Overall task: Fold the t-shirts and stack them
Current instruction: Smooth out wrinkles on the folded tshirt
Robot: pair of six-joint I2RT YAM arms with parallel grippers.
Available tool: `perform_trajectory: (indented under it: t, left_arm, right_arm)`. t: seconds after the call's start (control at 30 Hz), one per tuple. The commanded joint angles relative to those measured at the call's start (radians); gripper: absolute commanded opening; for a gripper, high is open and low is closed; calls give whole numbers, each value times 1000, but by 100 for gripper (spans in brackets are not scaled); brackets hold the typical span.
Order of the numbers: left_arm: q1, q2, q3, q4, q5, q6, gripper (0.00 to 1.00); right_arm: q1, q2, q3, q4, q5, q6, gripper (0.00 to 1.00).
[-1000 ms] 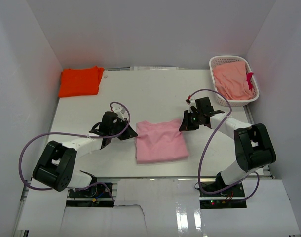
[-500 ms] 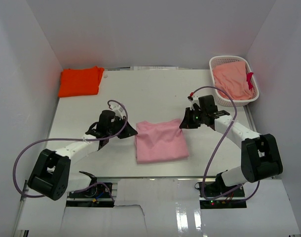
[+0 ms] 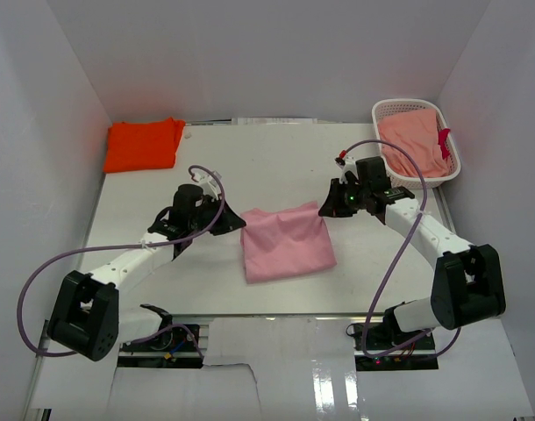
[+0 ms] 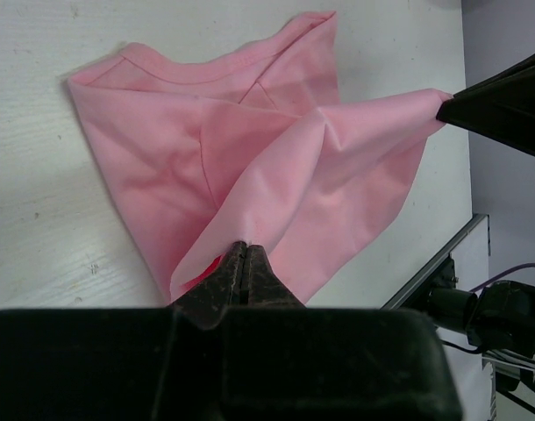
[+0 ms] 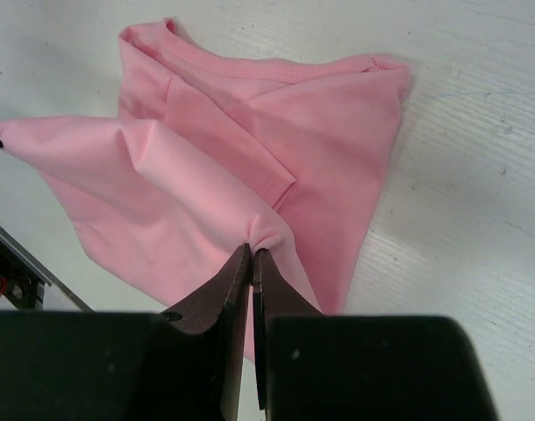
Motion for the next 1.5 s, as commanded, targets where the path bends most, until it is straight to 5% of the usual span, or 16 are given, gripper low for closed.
perform_trajectory:
  t: [0.0,1.47]
  left_arm:
    - [8,-18,23,-26,11,4,0]
    - [-1,-499,-85,-245,261,-206,0]
  right_arm:
    - [-4,-2,30,-17,0,-5,8]
    - [1,-567,-142,-318,-54,10,8]
